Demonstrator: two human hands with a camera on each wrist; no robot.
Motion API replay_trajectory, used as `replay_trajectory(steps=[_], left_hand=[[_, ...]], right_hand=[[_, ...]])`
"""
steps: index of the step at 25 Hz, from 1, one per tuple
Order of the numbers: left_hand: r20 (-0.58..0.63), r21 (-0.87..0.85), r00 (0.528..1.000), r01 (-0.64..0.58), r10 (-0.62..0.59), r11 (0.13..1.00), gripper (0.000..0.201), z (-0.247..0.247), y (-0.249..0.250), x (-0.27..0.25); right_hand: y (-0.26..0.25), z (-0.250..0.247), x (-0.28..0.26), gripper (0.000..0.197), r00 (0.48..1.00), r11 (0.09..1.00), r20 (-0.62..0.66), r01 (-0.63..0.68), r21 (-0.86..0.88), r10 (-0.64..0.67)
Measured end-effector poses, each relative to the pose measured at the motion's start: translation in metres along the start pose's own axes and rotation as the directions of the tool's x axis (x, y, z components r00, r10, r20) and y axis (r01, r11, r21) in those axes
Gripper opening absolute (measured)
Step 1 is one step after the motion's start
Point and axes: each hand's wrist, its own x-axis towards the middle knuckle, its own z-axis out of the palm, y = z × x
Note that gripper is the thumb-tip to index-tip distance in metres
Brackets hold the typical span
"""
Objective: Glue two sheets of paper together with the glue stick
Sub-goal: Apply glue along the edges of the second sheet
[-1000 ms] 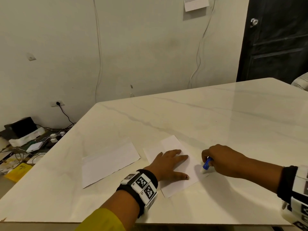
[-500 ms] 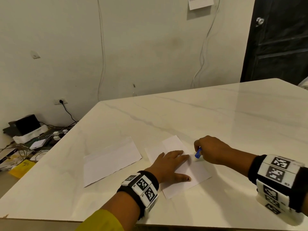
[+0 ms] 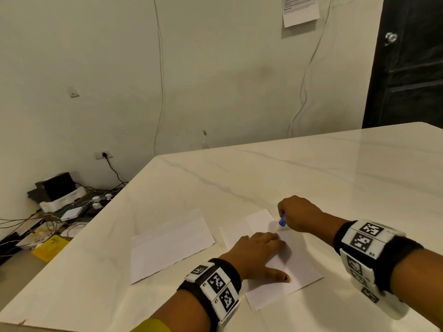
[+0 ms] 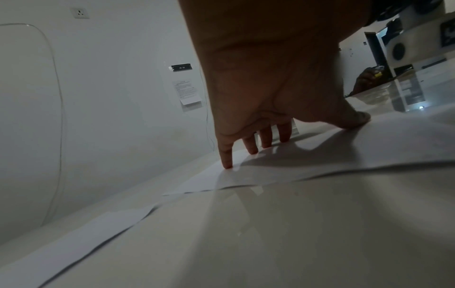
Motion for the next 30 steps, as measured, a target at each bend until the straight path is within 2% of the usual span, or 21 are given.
replay_trajectory(steps=[8,21,30], left_hand=[[0.020,0.018,1.000,-0.003,0.002,1.000,0.079,-0.003,0.005,-0.003],[0.013,0.037,1.000,-0.014,0.013,0.999,0.080,-0.001,0.002,-0.002],[0.022,0.028,1.000,0.010,-0.011,1.000,0.082,0.001,0.001,-0.001]], right_hand=[[-0.010,-0.004,0.028,0.028,0.999,1.000,-0.054,-0.006,0.021,0.007],[-0.019,-0.006,0.053,0.031,0.997,0.998,-0.071,-0.014,0.059,0.019],[-0.037,-0.001,0.049,0.023,0.994,0.998,-0.091,0.061,0.022,-0.058]])
